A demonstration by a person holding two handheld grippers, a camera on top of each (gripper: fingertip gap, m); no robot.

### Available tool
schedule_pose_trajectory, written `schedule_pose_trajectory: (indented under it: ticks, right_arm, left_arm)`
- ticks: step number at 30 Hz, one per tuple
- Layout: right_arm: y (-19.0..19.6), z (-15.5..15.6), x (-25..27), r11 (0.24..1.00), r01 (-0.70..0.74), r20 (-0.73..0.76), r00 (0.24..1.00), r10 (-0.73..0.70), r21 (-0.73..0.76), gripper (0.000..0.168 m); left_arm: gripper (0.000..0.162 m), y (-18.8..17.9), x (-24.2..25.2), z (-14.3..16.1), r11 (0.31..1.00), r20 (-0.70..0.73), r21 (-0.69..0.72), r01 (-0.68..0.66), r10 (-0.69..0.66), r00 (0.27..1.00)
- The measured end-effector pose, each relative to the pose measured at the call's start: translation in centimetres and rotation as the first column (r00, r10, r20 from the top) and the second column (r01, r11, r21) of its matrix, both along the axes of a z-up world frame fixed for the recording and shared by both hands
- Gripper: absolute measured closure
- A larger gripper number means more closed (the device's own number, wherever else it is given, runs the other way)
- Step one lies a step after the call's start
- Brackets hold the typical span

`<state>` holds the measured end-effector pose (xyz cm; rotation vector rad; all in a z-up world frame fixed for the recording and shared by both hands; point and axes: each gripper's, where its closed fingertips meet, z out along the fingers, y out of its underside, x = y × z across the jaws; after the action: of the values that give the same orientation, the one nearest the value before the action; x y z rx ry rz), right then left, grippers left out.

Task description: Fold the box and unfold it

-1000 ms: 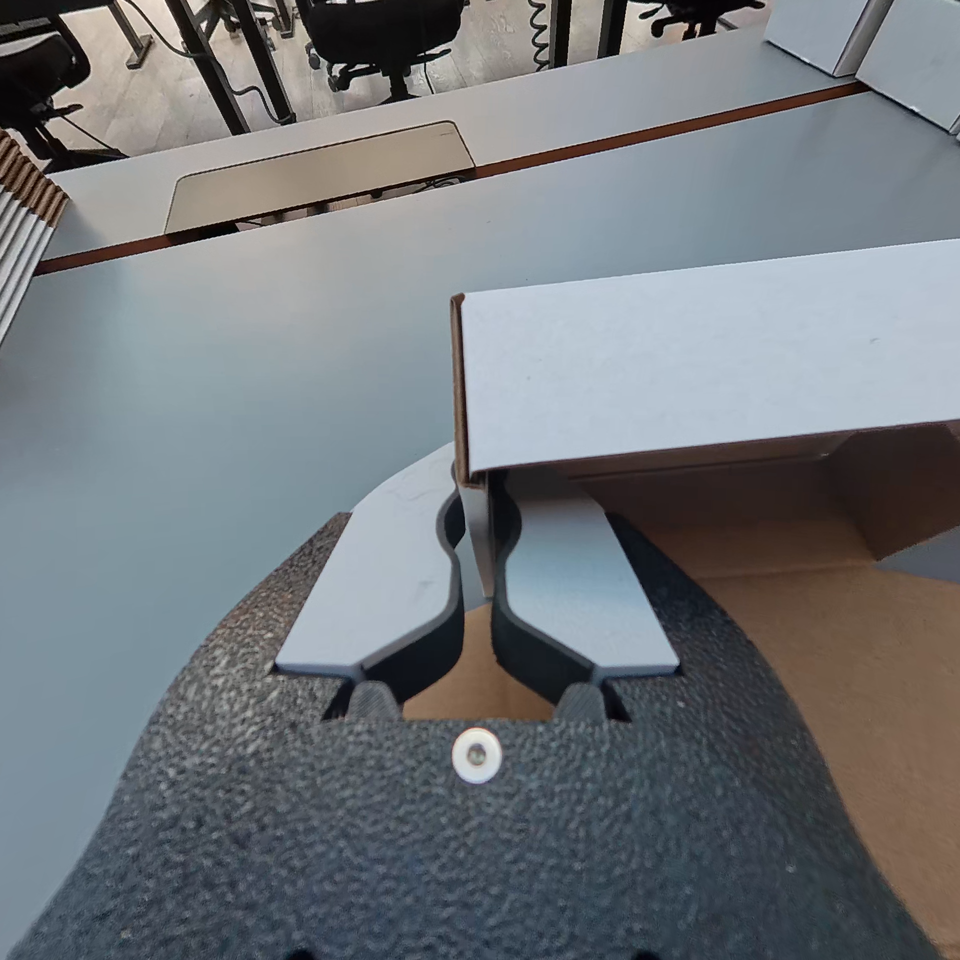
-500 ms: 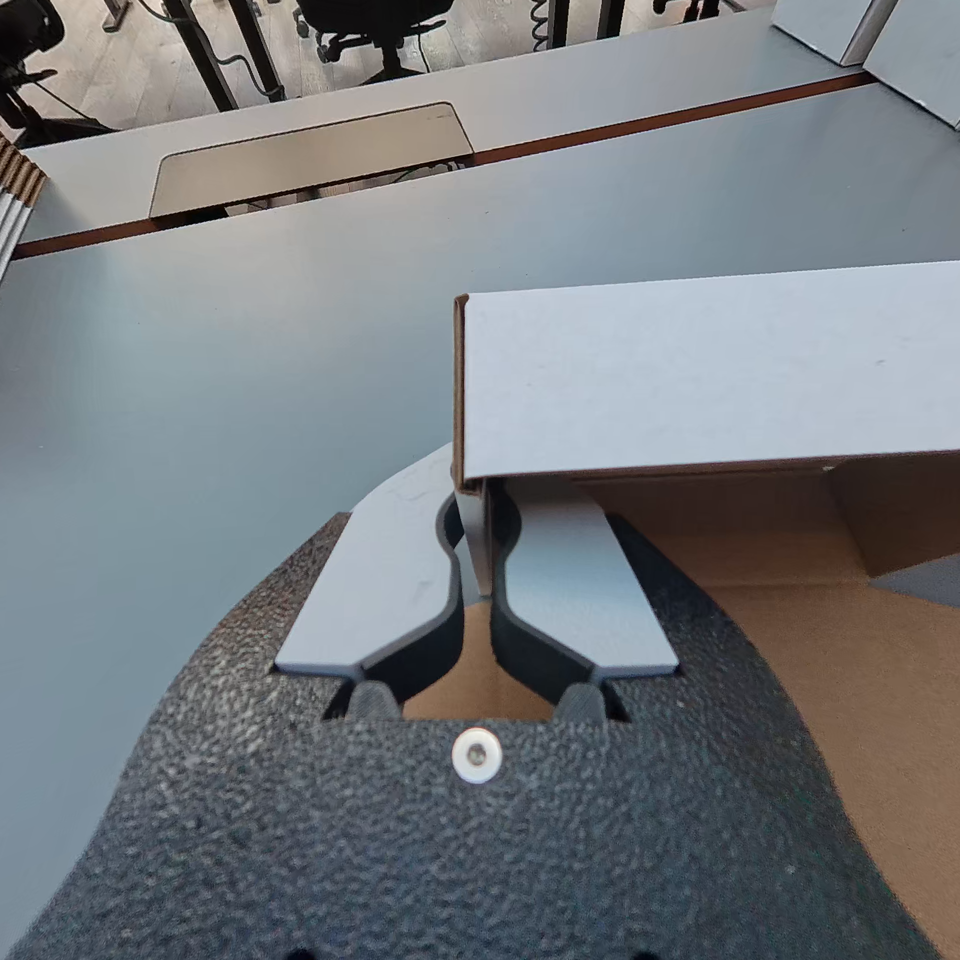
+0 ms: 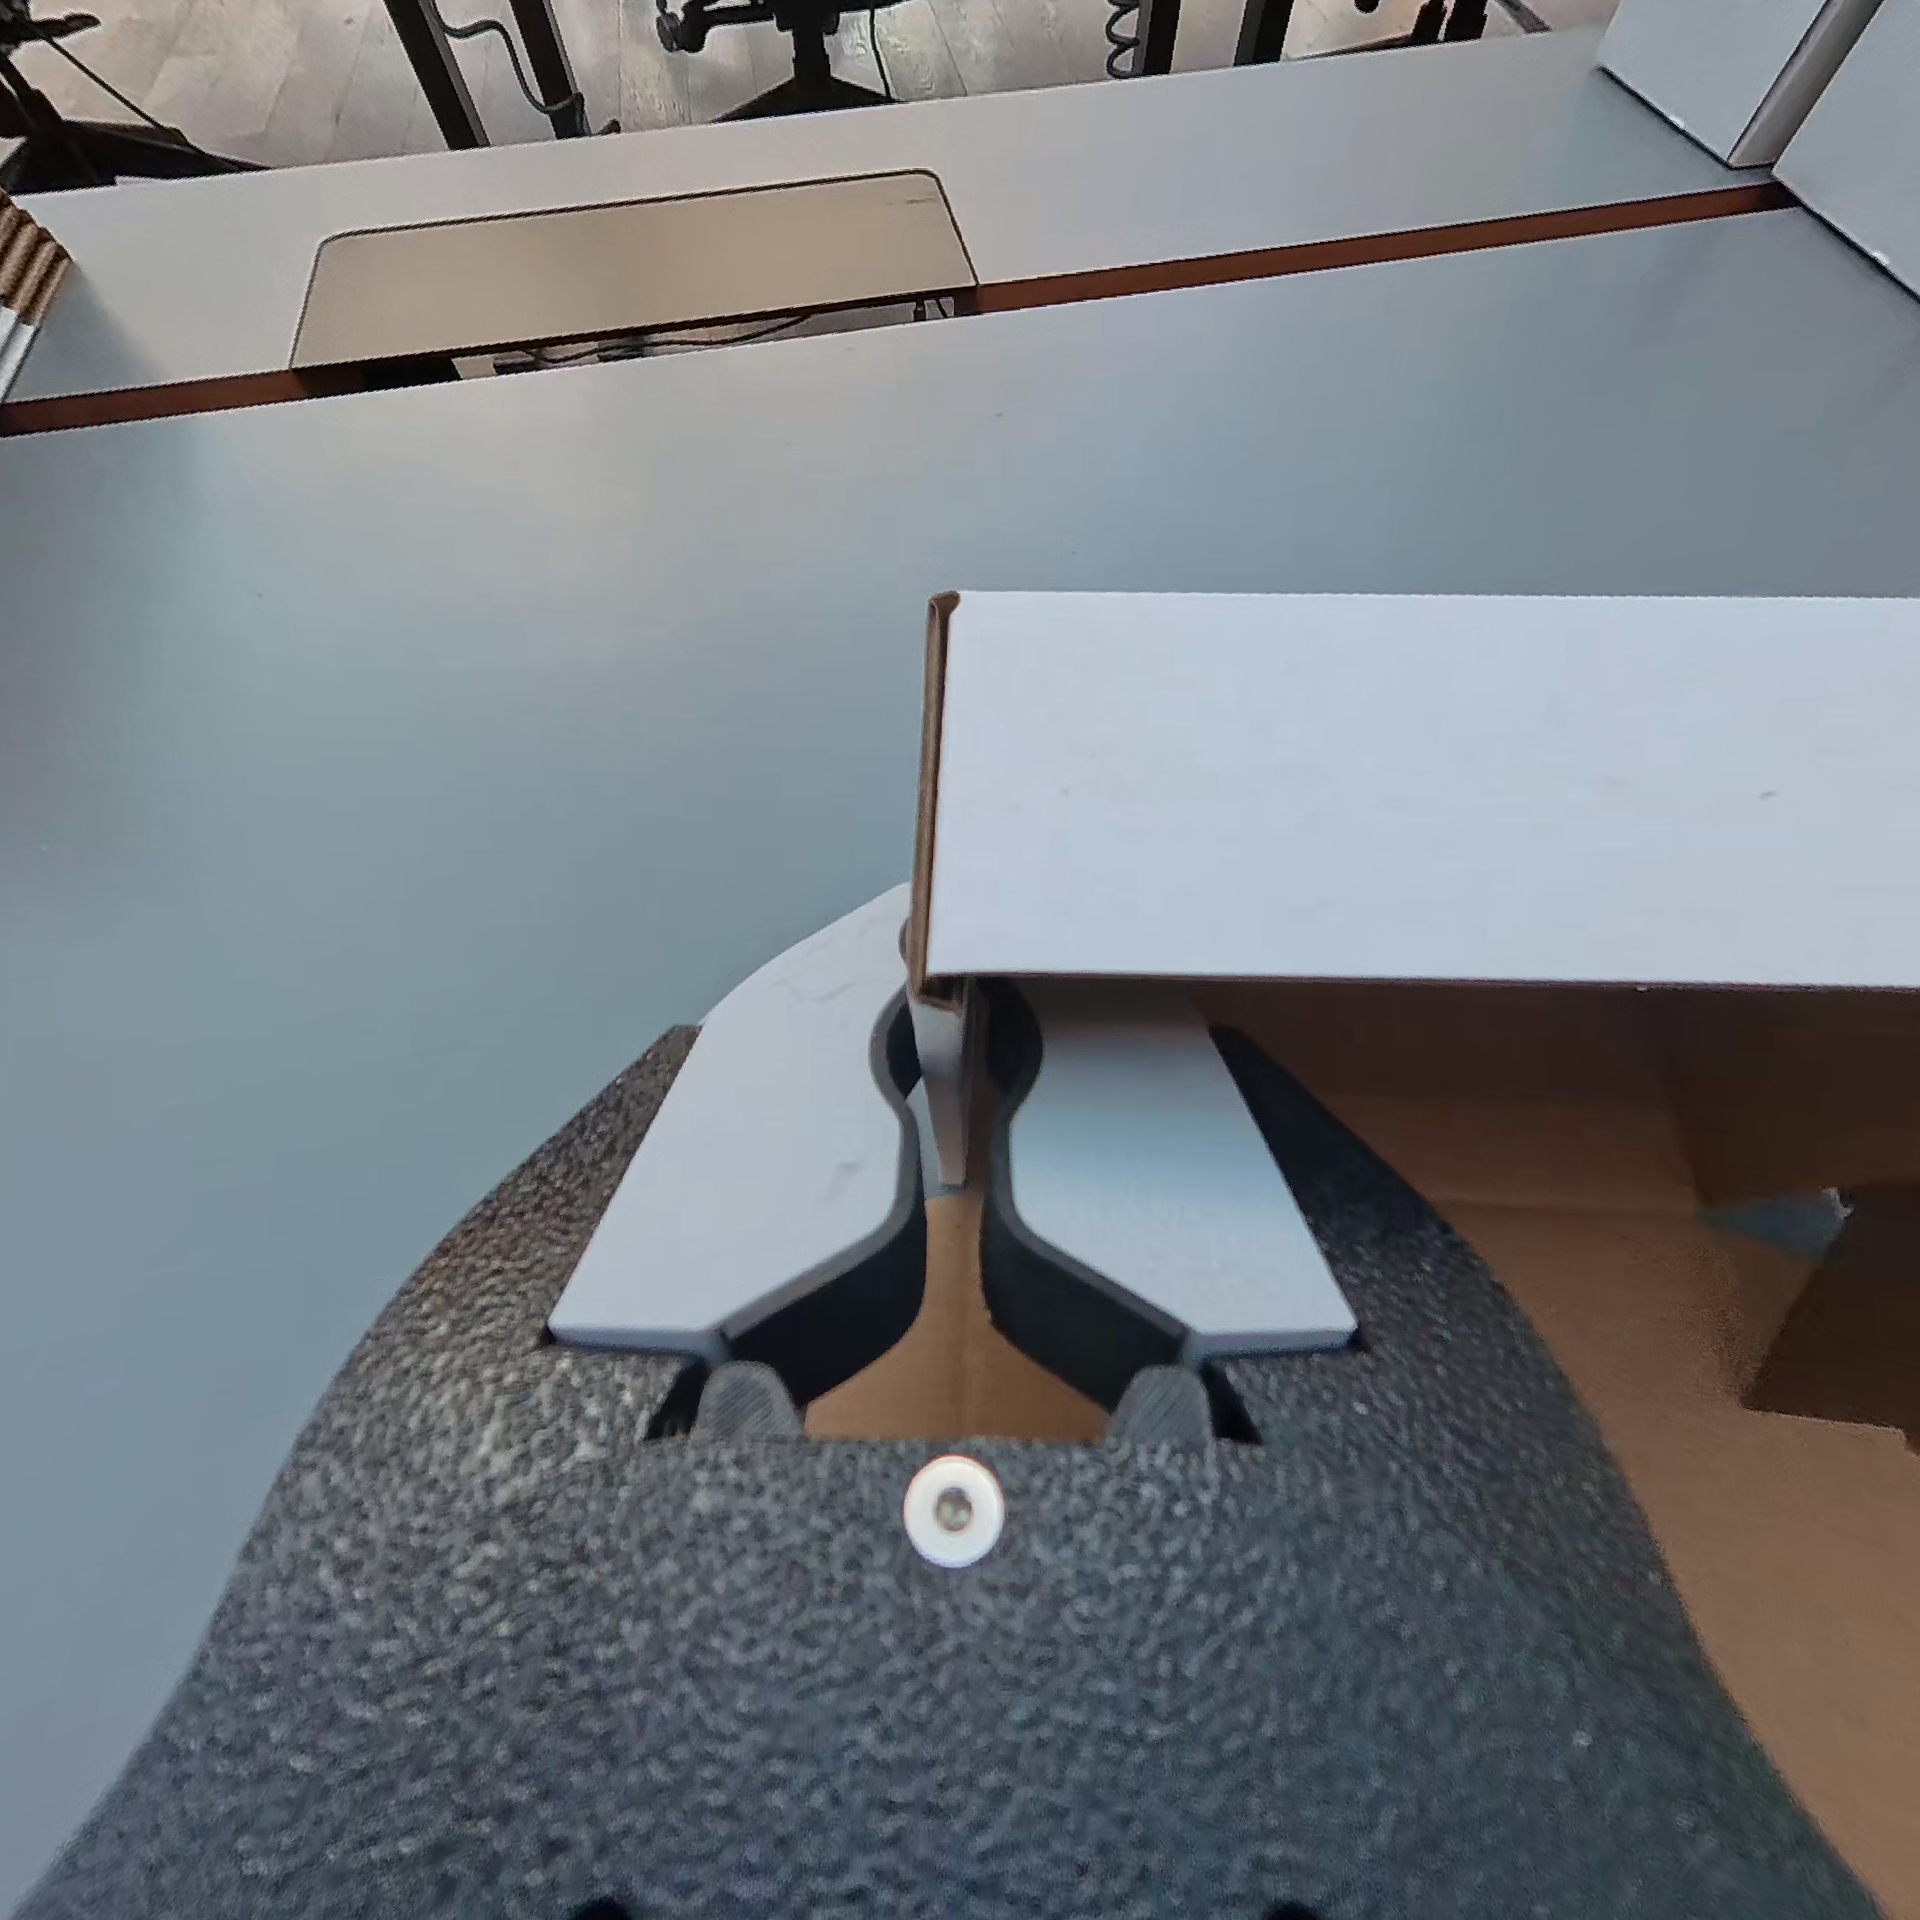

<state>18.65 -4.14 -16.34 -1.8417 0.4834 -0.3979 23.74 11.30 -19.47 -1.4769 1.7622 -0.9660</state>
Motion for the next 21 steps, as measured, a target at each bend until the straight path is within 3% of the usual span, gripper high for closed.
schedule_pose_trajectory:
  ticks: [1, 8, 12, 14, 21]
  right_arm:
    - [-0.2, -0.1, 0.0, 1.0, 0.017, 0.018, 1.0, -0.017, 0.004, 0.168]
    - [-1.2, 0.3, -0.7, 0.996, -0.047, 0.002, 0.999, 0.047, 0.081, 0.156]
    - [-1.2, 0.2, -1.6, 0.985, -0.142, -0.041, 0.988, 0.147, 0.1, 0.156]
    - [-1.1, 0.2, -2.4, 0.97, -0.21, -0.072, 0.973, 0.22, 0.125, 0.148]
    - [0.0, 0.0, -2.1, 0.98, -0.175, -0.06, 0.982, 0.181, 0.093, 0.145]
  left_arm:
    - [0.156, 0.0, 0.0, 0.0, 1.0, 0.002, 0.002, 0.004, -0.004, 1.0]
    - [0.157, -0.1, -0.1, 0.0, 1.0, 0.015, -0.005, 0.028, -0.028, 1.0]
    - [0.157, -0.2, -0.1, 0.1, 0.999, 0.02, -0.014, 0.038, -0.037, 0.999]
    - [0.157, -0.2, -0.1, 0.0, 0.999, 0.019, -0.016, 0.043, -0.042, 0.999]
    - [0.157, -0.2, -0.1, 0.0, 0.999, 0.025, -0.004, 0.032, -0.032, 0.999]
